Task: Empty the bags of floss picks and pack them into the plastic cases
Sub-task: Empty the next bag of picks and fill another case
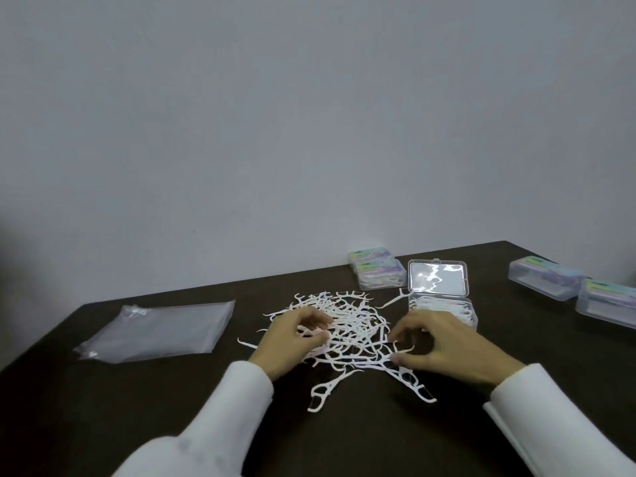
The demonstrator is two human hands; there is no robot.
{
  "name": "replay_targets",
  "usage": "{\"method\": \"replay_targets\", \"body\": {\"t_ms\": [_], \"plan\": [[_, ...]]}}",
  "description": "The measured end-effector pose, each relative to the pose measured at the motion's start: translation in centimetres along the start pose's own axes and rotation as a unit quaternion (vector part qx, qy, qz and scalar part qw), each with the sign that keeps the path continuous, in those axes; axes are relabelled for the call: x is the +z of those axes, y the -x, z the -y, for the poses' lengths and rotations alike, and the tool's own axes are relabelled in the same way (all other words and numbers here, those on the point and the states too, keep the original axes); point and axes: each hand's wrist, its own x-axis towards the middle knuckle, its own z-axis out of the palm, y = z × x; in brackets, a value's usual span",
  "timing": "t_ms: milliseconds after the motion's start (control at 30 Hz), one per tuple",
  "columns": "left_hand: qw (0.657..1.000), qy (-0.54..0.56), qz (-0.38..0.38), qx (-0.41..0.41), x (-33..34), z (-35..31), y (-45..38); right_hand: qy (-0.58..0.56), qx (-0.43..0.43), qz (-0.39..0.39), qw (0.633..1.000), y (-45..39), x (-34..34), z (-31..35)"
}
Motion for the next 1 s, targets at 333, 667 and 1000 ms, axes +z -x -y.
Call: {"method": "replay_targets", "body": {"t_ms": [333, 667, 1000], "plan": [[0.985, -0.127, 0.112, 0.015, -0.4, 0.5, 2.8, -0.056, -0.014, 0.036, 0.998, -0.8, 1.8, 1.4], [0.981, -0.192, 0.039, 0.005, -1.4, 1.3, 3.2, 0.108, 0.004, 0.026, 0.994, -0.3, 1.3, 1.3], [0.993, -0.110, 0.018, 0.033, -1.4, 1.6, 3.2, 0.217, -0.068, -0.011, 0.974, -1.5, 2.7, 3.1]]}}
